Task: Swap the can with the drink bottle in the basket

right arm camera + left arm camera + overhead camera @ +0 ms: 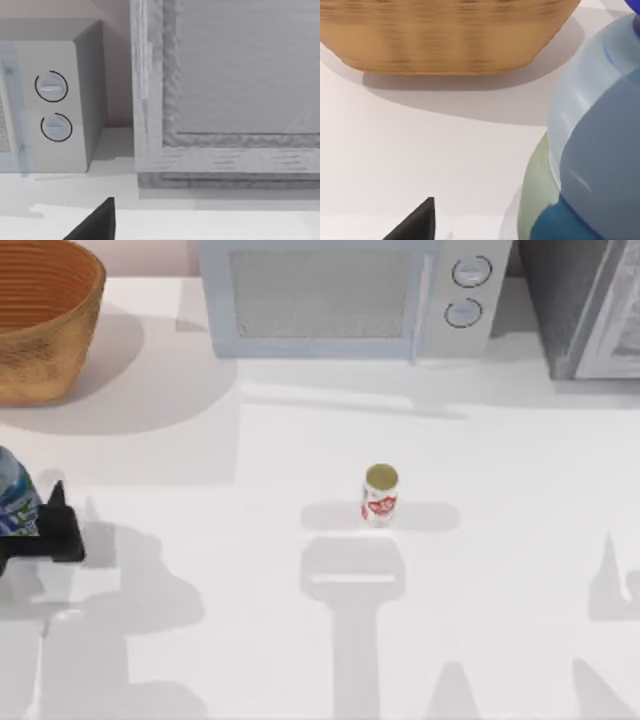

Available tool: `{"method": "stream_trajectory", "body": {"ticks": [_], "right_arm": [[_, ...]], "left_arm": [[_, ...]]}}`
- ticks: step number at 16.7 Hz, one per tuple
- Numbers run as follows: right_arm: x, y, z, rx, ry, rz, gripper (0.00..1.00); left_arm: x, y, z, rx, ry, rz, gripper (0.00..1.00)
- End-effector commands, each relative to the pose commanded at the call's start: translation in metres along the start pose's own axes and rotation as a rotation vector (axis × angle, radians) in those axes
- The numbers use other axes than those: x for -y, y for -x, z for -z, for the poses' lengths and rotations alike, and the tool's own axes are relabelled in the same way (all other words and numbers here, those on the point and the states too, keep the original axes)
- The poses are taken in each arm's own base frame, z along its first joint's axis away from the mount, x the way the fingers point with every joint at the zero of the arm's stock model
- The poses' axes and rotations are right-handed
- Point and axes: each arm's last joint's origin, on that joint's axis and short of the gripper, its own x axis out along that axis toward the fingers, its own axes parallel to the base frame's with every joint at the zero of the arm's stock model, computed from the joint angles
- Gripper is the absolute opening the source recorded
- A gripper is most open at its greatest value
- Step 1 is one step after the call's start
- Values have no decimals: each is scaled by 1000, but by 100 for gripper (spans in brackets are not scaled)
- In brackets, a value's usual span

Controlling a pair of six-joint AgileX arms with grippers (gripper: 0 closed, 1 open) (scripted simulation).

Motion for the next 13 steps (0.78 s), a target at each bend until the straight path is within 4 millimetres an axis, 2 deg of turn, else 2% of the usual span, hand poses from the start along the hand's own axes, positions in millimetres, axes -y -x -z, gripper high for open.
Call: {"method": "stream_trajectory", "body": {"ticks": [2, 6, 13], "right_arm": [[0, 0, 0, 0, 0, 0, 100], [0, 0, 0, 0, 0, 0, 100], [0, 0, 0, 0, 0, 0, 100]], "left_arm": [[0, -13, 0, 5, -1, 0, 100], [1, -15, 0, 6, -1, 0, 100], [1, -15, 0, 6, -1, 0, 47]]}}
